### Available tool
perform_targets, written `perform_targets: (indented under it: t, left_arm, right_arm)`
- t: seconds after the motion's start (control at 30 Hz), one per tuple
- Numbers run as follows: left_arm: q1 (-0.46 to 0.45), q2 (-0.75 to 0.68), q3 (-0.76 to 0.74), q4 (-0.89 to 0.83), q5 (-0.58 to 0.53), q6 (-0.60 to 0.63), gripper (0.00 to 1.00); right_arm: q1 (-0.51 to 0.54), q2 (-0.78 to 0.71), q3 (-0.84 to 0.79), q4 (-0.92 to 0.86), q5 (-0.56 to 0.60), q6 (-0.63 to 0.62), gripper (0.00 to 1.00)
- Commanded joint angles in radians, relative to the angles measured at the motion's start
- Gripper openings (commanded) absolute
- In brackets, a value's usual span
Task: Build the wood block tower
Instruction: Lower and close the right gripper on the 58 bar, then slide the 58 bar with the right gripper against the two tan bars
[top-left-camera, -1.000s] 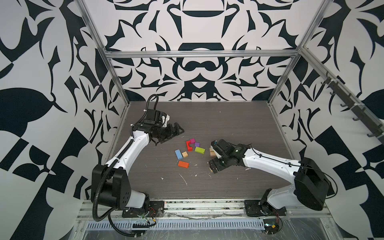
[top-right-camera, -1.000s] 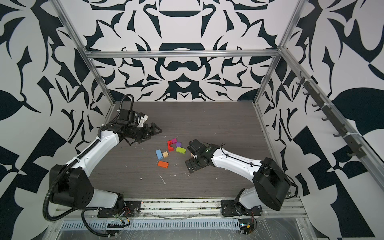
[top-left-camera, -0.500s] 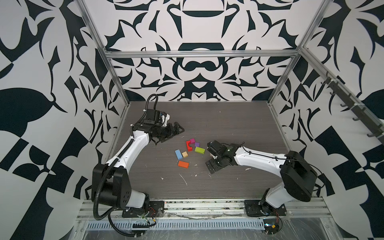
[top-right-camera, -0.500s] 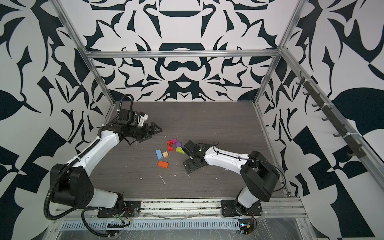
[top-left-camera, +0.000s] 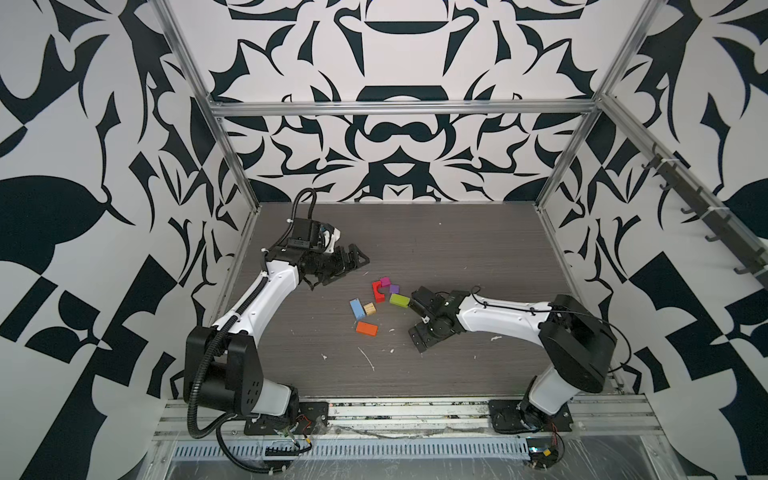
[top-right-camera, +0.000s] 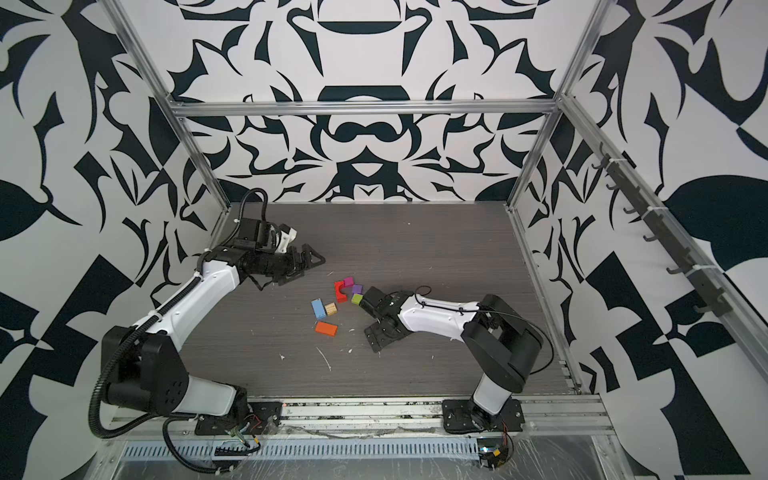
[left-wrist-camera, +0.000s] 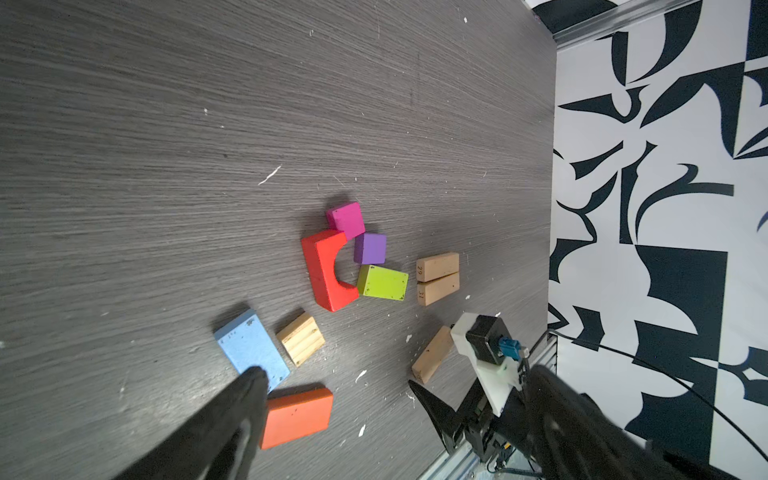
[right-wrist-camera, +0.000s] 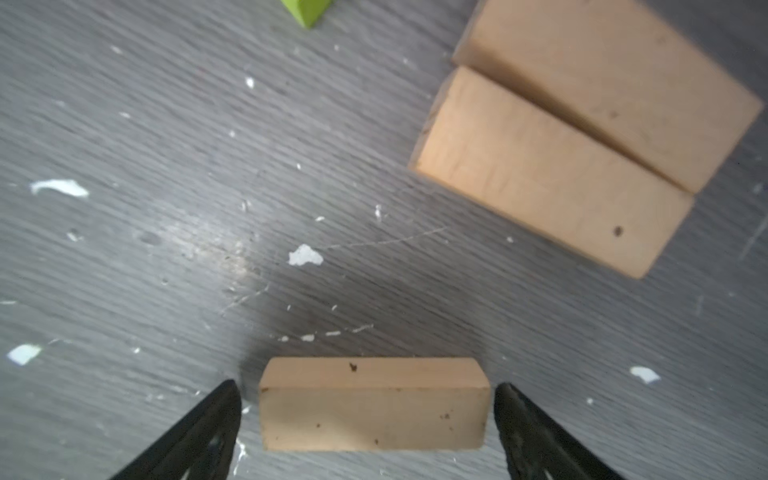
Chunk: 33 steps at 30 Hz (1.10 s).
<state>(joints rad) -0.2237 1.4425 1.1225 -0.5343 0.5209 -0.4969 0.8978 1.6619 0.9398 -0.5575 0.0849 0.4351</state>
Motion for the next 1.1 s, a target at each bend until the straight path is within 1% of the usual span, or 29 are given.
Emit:
perform_targets:
  t: [0.0, 0.2, 0.3, 0.43, 0.53, 0.63, 0.77, 1.07]
  left_arm:
    - [0.004, 0.009, -0.011, 0.008, 0.022, 0.011, 1.0]
    - [0.003, 0.01, -0.015, 0.012, 0.019, 0.008, 1.0]
    - [0.003, 0.009, -0.015, 0.014, 0.022, 0.008, 1.0]
    - [0.004, 0.014, -0.013, 0.018, 0.023, 0.004, 1.0]
    - [0.004, 0.016, -0.012, 0.019, 0.026, 0.004, 1.0]
    - [0.003, 0.016, -0.012, 0.018, 0.027, 0.004, 1.0]
    - [0.003, 0.013, -0.016, 0.018, 0.028, 0.004, 1.0]
    - [0.003, 0.004, -0.019, 0.02, 0.03, 0.003, 1.0]
  right_arm:
    - [0.005, -0.005, 0.029, -0.001, 0.03, 0.038, 0.97]
    - [0.005, 0.001, 0.022, -0.007, 0.041, 0.061, 0.93]
    - [0.005, 0.001, 0.014, -0.011, 0.058, 0.083, 0.89]
    - [0.005, -0.003, 0.01, -0.023, 0.093, 0.134, 0.8]
    - [0.005, -0.009, 0.011, -0.025, 0.099, 0.18, 0.72]
    - [0.004, -0.02, 0.017, -0.039, 0.15, 0.226, 0.65]
    - [-0.004, -0.013, 0.037, -0.051, 0.169, 0.27, 0.64]
    - [-0.06, 0.017, 0.057, -0.034, 0.145, 0.332, 0.64]
